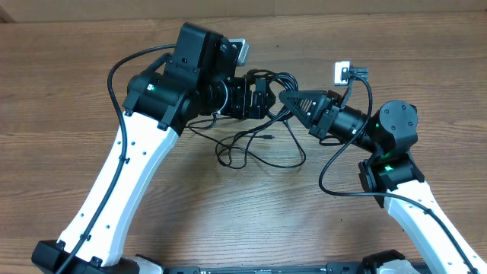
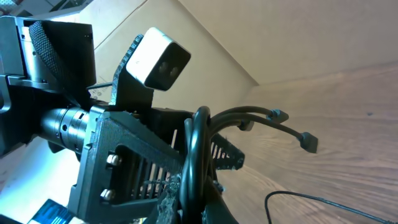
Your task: Untangle cables
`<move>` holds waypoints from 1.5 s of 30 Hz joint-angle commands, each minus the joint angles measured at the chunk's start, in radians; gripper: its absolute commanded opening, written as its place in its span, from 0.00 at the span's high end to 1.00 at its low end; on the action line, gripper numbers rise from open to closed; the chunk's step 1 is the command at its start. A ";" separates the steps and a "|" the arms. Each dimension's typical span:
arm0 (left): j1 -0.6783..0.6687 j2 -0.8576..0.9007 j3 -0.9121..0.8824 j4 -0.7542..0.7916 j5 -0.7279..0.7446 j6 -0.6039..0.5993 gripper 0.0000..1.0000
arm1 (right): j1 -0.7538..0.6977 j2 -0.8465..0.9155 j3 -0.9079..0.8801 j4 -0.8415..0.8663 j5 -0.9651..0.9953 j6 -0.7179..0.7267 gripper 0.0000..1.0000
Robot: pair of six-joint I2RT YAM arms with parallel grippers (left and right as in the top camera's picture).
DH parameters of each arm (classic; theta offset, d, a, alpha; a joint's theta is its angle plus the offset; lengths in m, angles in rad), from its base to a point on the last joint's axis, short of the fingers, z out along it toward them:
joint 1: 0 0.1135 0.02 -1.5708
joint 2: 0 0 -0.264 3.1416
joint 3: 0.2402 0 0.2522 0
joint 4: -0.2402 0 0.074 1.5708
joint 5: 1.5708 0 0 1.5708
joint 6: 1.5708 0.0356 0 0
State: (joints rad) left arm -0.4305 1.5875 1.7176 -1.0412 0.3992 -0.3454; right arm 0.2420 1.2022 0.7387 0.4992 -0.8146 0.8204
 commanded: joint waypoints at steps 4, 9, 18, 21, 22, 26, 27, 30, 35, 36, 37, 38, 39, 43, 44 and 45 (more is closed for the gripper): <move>-0.010 -0.005 0.019 0.008 -0.013 -0.019 0.00 | -0.002 -0.005 0.009 0.013 -0.036 0.023 0.96; -0.017 -0.005 0.019 0.007 -0.014 -0.019 0.33 | -0.002 -0.005 0.009 0.013 -0.037 0.045 0.96; -0.030 -0.005 0.019 0.007 -0.014 -0.022 0.71 | -0.002 -0.005 0.009 0.013 -0.050 0.044 0.96; -0.030 -0.005 0.019 0.008 -0.014 -0.022 0.57 | -0.002 -0.005 0.009 0.012 -0.063 0.044 0.96; -0.030 -0.005 0.019 0.008 -0.014 -0.022 0.54 | -0.002 -0.005 0.009 0.013 -0.067 0.045 0.96; -0.031 -0.005 0.019 0.010 -0.014 -0.022 0.52 | -0.002 -0.005 0.009 0.013 -0.071 0.045 0.96; -0.031 -0.005 0.019 0.010 -0.013 -0.022 0.52 | -0.002 -0.005 0.009 0.013 -0.071 0.045 0.96; -0.036 -0.005 0.019 0.012 -0.013 -0.022 0.56 | -0.002 -0.005 0.009 0.013 -0.071 0.045 0.96; -0.056 -0.005 0.019 0.028 -0.014 -0.021 0.69 | -0.002 -0.005 0.009 0.013 -0.070 0.045 0.96; -0.061 -0.005 0.019 0.030 -0.014 -0.021 0.71 | -0.002 -0.005 0.009 0.012 -0.071 0.045 0.96; -0.064 -0.005 0.019 0.033 -0.014 -0.021 0.76 | -0.002 -0.005 0.009 0.012 -0.071 0.045 0.96; -0.068 -0.005 0.019 0.034 -0.015 -0.021 0.85 | -0.002 -0.005 0.009 0.012 -0.074 0.044 0.96; -0.068 -0.005 0.019 0.034 -0.015 -0.021 0.92 | -0.002 -0.005 0.009 0.012 -0.077 0.044 0.96; -0.068 -0.005 0.019 0.033 -0.027 -0.021 0.96 | -0.002 -0.005 0.009 0.008 -0.081 0.044 0.96; -0.068 -0.005 0.019 0.032 -0.038 -0.021 0.96 | -0.002 -0.005 0.009 0.007 -0.081 0.045 0.96; -0.068 -0.005 0.019 0.031 -0.048 -0.021 0.96 | -0.002 -0.005 0.009 0.001 -0.081 0.044 0.96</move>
State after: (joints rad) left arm -0.4980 1.5875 1.7180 -1.0096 0.3992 -0.3649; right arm 0.2428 1.2037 0.7387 0.4969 -0.8799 0.8635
